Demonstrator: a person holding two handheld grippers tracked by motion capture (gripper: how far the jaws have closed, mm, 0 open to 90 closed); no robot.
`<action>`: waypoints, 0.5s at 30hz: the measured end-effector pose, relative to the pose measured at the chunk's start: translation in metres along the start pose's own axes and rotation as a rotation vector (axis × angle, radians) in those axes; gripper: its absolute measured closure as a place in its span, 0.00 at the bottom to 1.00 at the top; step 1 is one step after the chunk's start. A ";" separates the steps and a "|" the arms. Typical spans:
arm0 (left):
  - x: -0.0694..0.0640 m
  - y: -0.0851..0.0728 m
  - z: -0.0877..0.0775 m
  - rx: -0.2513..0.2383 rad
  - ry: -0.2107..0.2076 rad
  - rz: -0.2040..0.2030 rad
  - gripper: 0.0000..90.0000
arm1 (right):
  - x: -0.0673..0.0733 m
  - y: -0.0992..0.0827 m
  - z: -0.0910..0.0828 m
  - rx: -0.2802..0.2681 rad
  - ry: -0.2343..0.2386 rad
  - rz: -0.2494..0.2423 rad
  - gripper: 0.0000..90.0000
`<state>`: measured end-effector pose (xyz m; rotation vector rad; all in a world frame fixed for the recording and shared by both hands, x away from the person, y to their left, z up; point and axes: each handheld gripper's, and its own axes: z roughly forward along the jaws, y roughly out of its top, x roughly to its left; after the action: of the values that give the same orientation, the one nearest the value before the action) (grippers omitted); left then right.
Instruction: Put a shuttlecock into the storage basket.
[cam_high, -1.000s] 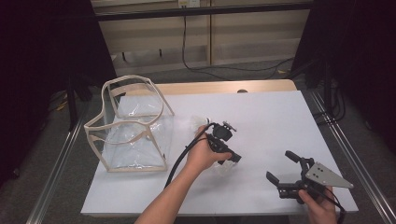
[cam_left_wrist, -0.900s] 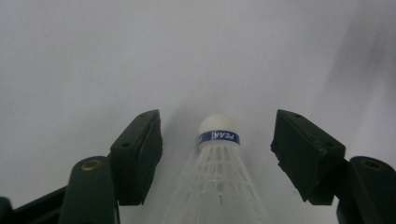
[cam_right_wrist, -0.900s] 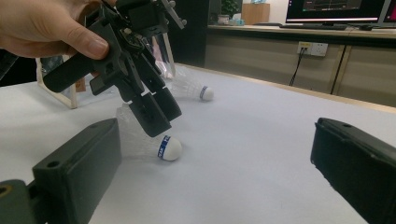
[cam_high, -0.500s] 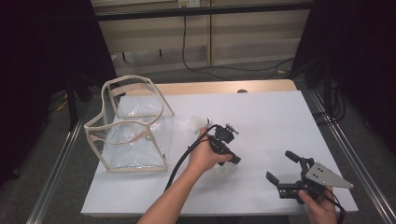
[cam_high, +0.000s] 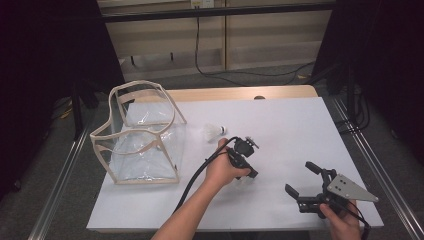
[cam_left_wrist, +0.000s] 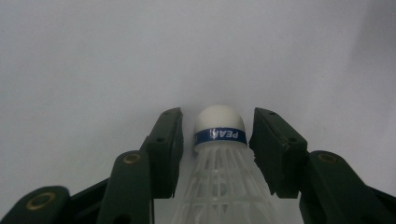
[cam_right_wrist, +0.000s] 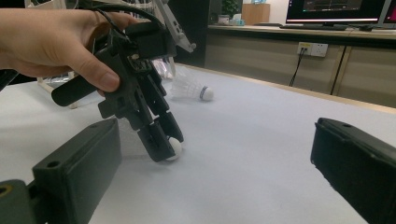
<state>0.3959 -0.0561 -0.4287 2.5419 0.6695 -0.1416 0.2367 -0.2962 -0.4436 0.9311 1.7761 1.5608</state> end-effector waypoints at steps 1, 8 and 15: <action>0.000 0.000 0.000 -0.001 0.006 -0.003 0.61 | 0.000 0.000 0.000 0.000 -0.001 -0.001 0.02; 0.000 -0.001 -0.001 0.004 0.010 -0.004 0.71 | 0.000 0.000 0.000 0.000 -0.002 0.002 0.02; 0.000 -0.001 -0.003 0.007 0.001 -0.011 0.72 | 0.000 0.000 0.001 0.000 -0.003 0.001 0.02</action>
<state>0.3952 -0.0535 -0.4266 2.5457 0.6843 -0.1473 0.2379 -0.2958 -0.4440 0.9342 1.7740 1.5584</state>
